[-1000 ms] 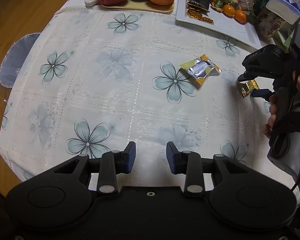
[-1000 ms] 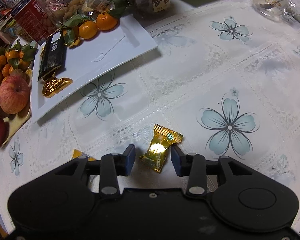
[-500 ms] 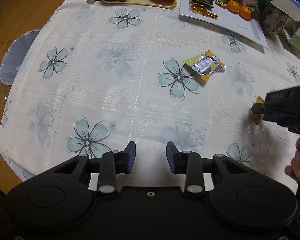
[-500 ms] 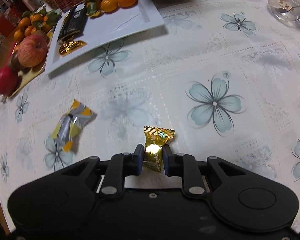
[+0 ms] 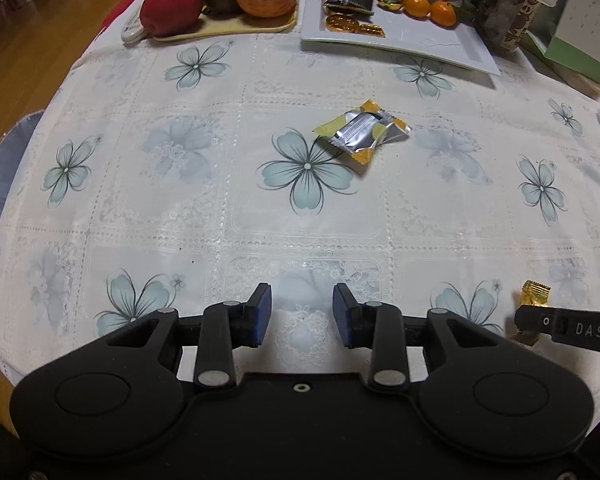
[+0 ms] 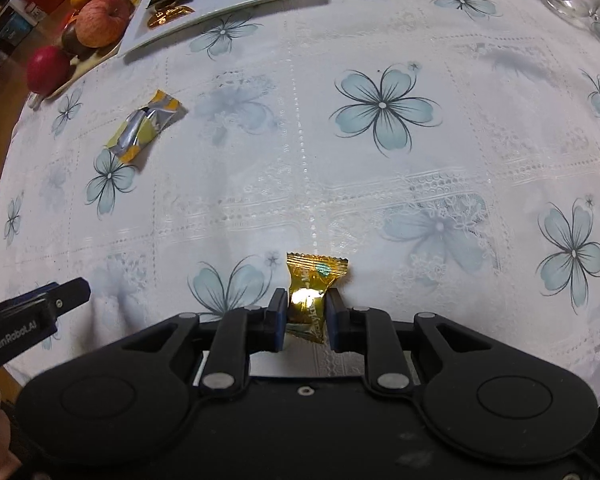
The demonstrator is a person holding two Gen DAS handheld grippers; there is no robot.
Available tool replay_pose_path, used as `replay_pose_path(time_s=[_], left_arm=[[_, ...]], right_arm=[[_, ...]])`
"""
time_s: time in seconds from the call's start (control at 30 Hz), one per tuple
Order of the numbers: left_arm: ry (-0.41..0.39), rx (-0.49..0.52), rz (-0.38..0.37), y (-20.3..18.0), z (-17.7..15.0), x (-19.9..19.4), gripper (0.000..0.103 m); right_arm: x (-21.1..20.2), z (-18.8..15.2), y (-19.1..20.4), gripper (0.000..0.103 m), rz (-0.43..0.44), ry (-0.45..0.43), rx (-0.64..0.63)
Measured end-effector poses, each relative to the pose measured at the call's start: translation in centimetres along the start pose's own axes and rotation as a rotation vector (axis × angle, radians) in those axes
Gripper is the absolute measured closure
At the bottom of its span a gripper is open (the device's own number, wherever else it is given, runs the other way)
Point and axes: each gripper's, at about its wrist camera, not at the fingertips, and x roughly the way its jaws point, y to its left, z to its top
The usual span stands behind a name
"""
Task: Organize snacks
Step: 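Grasp the silver-and-yellow wrapped snack with the left gripper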
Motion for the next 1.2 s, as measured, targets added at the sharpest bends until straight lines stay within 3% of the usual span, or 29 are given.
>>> replay_pose_path(time_s=[0.1,0.17,0.27,0.43,0.6,0.77,1.03,1.1,1.2], left_arm=[[-0.014,0.027,0.017,-0.6,0.3,0.5,0.059],[-0.019,0.03,0.028,-1.1,1.1,0.9,0.059],[-0.043,0.036,0.036,-2.0,3.3,1.1,0.059],[-0.088,0.072,0.062,-3.5,7.6,1.3,0.058],[-0.11,0.187,0.088,-5.0,10.4,2.6,0.057],[-0.091,0.266,0.062,-5.9,11.0,4.3,0.057],[-0.033,0.292,0.018,-6.1,11.5,6.1,0.056],[-0.041,0.305,0.026,-6.3,11.4,6.2,0.048],[-0.041,0.324,0.033,-6.6,11.4,6.5,0.044]], right_arm=[[-0.5,0.3,-0.3,0.081,0.031,0.002,0.019],[-0.8,0.3,-0.5,0.081,0.006,-0.012,0.011],[-0.9,0.2,-0.4,0.081,-0.043,-0.034,-0.016],[-0.8,0.7,-0.6,0.081,0.001,-0.007,0.001],[-0.8,1.2,-0.5,0.081,0.015,0.003,0.014],[-1.3,1.8,-0.8,0.081,0.042,0.008,0.044],[-1.9,2.1,-1.2,0.081,0.071,0.01,0.076],[-1.8,2.1,-1.3,0.081,0.07,0.015,0.081],[-1.7,2.1,-1.4,0.081,0.071,0.025,0.089]])
